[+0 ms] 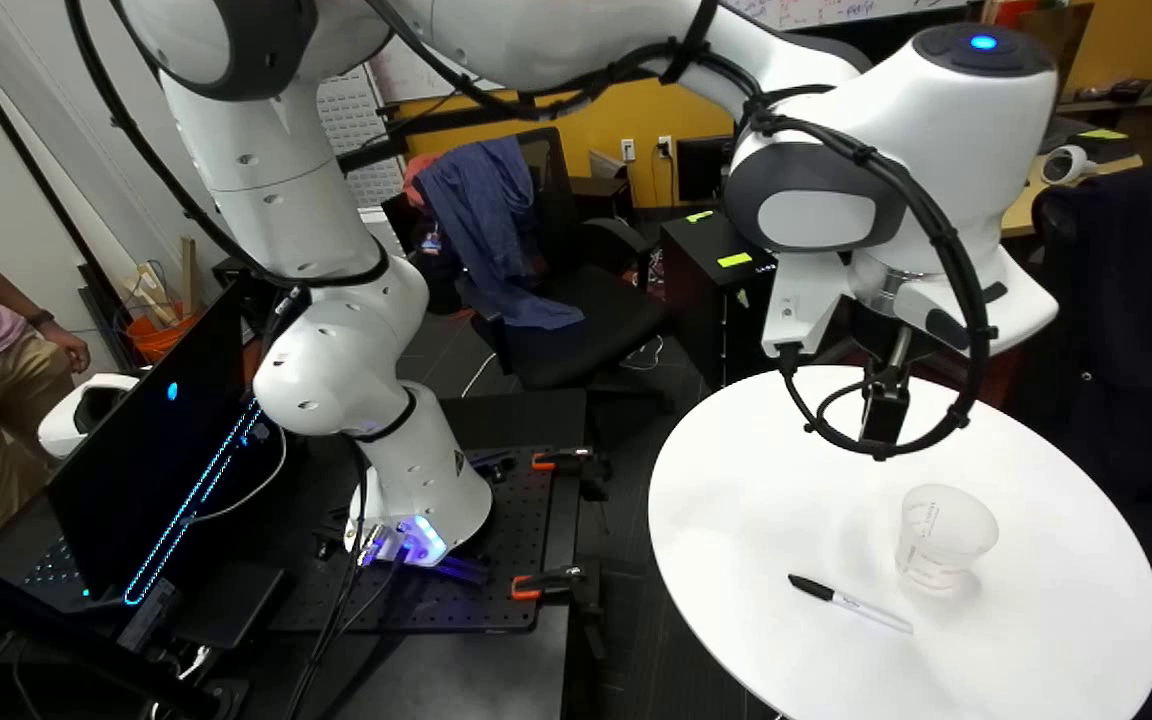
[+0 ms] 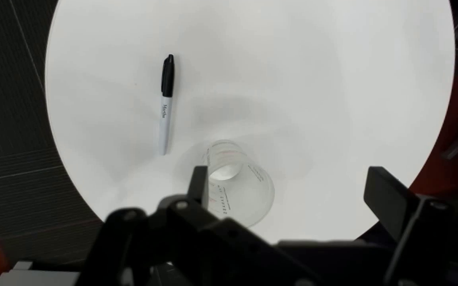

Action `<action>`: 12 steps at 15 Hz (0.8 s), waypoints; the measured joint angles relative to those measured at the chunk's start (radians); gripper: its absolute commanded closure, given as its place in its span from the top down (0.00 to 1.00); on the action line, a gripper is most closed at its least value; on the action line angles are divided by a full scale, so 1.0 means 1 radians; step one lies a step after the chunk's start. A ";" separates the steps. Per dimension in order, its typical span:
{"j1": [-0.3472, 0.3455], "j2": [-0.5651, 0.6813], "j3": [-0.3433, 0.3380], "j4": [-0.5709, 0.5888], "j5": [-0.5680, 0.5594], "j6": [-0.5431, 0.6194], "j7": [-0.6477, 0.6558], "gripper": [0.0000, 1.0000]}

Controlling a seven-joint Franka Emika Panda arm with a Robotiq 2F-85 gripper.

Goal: Move the cup to the right

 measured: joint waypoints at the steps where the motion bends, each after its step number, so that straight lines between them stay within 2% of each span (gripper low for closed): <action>1: 0.007 -0.020 0.000 -0.016 -0.015 0.000 0.000 1.00; 12: 0.011 -0.018 -0.004 -0.020 -0.017 0.000 0.000 1.00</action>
